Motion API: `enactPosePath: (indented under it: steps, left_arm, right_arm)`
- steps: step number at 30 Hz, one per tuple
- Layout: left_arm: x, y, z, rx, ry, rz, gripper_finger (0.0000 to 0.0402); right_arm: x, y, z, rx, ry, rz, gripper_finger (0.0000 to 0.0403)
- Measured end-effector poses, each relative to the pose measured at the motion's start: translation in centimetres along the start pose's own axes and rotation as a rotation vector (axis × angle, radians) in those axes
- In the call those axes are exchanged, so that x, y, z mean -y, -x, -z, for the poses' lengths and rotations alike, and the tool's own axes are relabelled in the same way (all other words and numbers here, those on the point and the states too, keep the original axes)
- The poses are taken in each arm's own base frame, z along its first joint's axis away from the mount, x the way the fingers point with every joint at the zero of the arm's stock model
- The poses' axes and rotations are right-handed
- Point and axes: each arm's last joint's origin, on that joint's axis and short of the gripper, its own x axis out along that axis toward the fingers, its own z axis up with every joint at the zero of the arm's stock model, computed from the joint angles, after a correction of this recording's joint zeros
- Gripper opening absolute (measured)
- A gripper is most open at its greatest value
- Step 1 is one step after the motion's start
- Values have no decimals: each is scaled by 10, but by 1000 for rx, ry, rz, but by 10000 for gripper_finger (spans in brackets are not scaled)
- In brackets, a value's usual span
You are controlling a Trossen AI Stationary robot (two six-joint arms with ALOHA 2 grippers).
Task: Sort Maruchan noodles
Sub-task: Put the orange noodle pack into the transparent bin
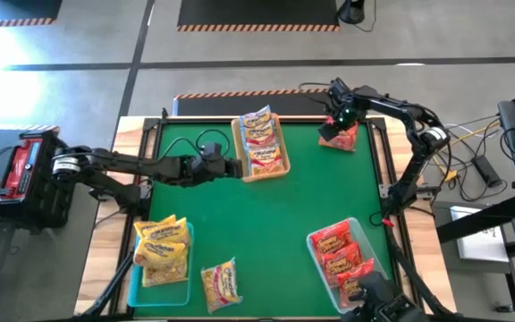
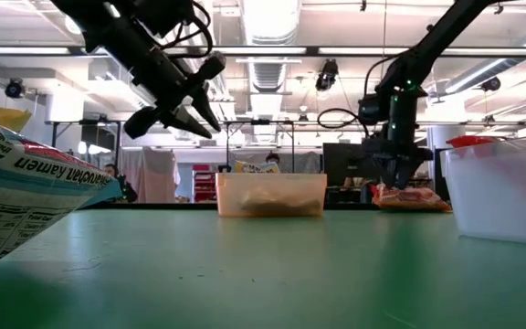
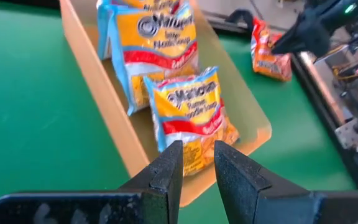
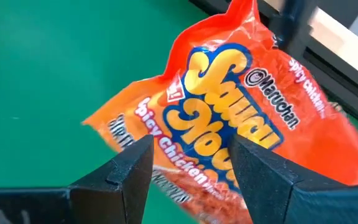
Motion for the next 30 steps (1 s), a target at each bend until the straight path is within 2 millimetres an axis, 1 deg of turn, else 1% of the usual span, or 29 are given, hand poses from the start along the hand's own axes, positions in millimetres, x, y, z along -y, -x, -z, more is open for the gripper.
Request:
enactPosePath:
  steps: [3,6,11,15,19,23,25,27,30]
  left_arm:
    - [2,0,-2,18,12,19,75]
    - [7,0,-4,43,42,64,75]
    - [13,-1,-7,75,64,122,75]
    - [17,-4,-6,35,61,145,75]
    - [25,-11,-3,-26,55,170,75]
    - [43,-22,-2,-91,48,223,75]
    - [53,-30,0,-125,12,245,75]
    - [63,-39,4,-157,-11,263,75]
    - [68,-52,19,-199,-5,247,74]
  right_arm:
    - [4,-6,6,-28,-4,9,201]
    - [3,-12,13,-54,4,-13,201]
    - [-13,-21,27,-110,19,-224,201]
    - [-34,-22,34,-142,23,-342,201]
    - [-63,-19,39,-158,71,-386,201]
    - [-97,-16,44,-147,137,-403,201]
    - [-115,-16,46,-125,179,-420,201]
    - [-131,-15,48,-95,215,-440,201]
    - [-150,-13,48,-34,255,-478,201]
